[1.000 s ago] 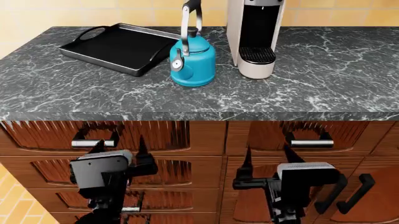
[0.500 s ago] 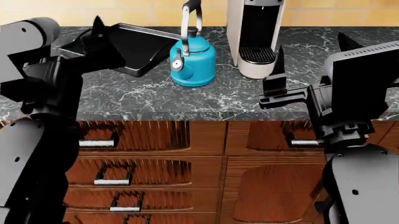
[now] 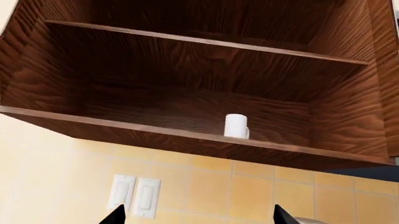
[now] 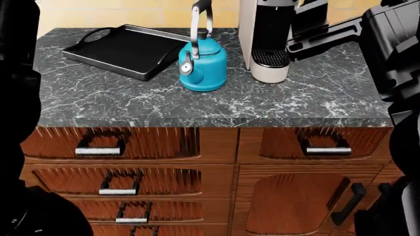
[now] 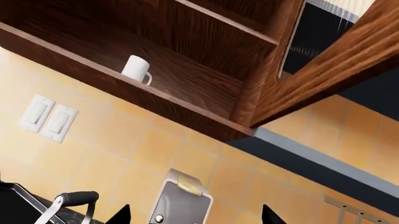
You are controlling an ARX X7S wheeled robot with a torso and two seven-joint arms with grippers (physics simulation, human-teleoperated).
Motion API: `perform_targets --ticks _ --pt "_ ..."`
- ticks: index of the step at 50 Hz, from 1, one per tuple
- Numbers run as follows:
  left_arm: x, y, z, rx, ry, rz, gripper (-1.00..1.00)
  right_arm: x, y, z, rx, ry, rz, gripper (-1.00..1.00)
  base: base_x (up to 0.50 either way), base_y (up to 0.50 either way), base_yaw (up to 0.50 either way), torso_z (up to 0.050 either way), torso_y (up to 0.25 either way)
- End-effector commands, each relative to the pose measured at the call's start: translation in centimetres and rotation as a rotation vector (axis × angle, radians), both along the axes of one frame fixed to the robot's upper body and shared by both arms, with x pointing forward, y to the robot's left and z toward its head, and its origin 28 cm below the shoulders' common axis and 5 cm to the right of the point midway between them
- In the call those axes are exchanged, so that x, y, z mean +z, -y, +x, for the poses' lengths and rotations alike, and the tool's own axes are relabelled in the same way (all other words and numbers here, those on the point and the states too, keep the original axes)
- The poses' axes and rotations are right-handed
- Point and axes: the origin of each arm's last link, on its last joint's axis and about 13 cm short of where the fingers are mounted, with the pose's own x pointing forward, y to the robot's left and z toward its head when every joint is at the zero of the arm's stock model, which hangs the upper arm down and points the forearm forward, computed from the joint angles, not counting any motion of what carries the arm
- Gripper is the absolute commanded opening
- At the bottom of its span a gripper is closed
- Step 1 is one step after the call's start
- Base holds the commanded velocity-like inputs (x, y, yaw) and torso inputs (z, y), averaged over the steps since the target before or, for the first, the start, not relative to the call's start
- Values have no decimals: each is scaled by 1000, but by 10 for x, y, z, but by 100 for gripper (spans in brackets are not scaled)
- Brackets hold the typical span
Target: Pick the kettle from the counter and place it on the tray. Then pick the mug from the cabinet and place it on the tray. Then close the cabinet doors.
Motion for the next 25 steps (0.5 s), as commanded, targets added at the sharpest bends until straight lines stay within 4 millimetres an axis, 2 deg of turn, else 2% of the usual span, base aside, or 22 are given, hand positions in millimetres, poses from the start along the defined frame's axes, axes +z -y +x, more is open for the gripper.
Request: perform_targets --ticks 1,4,25 --pt "16 3 -1 9 35 35 100 18 1 -5 0 45 -23 100 0 0 0 0 0" --pt "15 4 -1 10 26 39 100 18 1 -5 -1 48 -21 100 0 0 0 14 0" --pt "13 4 3 23 14 35 100 19 2 -5 1 54 -13 100 0 0 0 50 0"
